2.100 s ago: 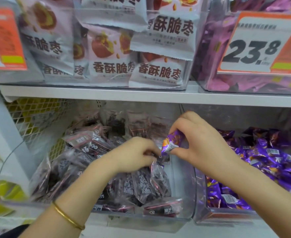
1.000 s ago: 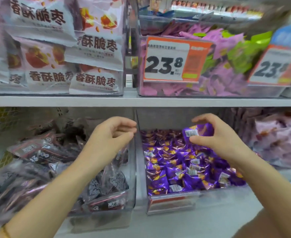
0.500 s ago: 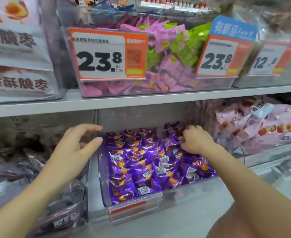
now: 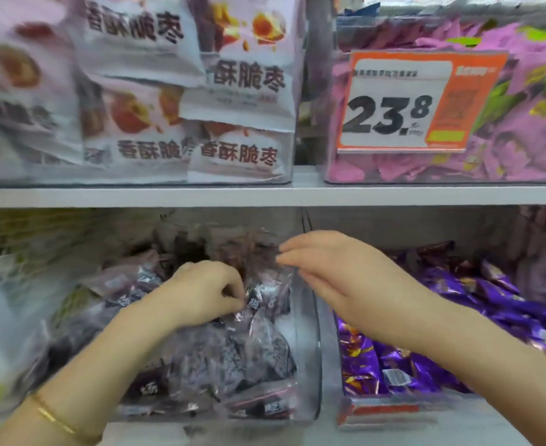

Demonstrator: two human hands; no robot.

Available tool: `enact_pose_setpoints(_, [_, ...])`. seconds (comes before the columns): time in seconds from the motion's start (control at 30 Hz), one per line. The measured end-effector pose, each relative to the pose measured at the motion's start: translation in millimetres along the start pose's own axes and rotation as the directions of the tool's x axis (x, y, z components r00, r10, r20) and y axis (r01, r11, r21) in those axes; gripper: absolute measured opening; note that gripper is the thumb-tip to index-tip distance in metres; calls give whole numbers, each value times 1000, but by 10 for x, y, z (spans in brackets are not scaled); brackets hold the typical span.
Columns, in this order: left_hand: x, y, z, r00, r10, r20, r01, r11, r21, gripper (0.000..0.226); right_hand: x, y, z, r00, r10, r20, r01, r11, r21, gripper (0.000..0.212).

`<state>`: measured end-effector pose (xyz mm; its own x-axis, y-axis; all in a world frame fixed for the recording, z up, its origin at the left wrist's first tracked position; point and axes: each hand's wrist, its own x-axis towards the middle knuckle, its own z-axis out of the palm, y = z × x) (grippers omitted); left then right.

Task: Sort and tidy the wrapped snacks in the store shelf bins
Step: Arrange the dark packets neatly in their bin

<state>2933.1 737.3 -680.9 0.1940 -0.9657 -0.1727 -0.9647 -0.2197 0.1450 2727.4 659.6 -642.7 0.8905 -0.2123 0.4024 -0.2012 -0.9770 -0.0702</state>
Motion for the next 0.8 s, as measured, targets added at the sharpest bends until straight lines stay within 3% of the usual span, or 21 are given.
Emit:
enact_pose_setpoints(0.1, [89,-44,-64,999,28,-44,-29,1000,-4,24,334,40,167,991,38,129,-36,999,-20,36])
enact_pose_setpoints(0.17, [259,-48,-71,989,91,-117,-88,996,33,41,500,94,321,971,160,177,-167,986,28,39])
enact_pose_setpoints(0.3, [636,-45,68,959,274,-67,-271,962,44,77,533,171,493,885,465,10,-455,860,231,46])
enact_pose_setpoints(0.4, [758,-93,186,955,275,-106,-259,954,149,88,456,206,515,853,515,-87,-483,841,242,41])
enact_pose_setpoints(0.5, [752,-94,234,959,265,-105,-248,957,149,93,452,179,524,832,537,-137,-493,830,259,42])
enact_pose_setpoints(0.6, [746,-32,203,978,179,-110,-158,972,174,98,434,153,510,816,552,-170,-504,824,258,42])
enact_pose_setpoints(0.7, [737,-6,134,985,159,-65,-141,964,223,91,412,149,495,801,576,-162,-533,810,245,40])
enact_pose_setpoints(0.8, [706,-38,104,981,194,26,-196,969,154,87,413,144,504,787,593,-170,-538,795,280,40])
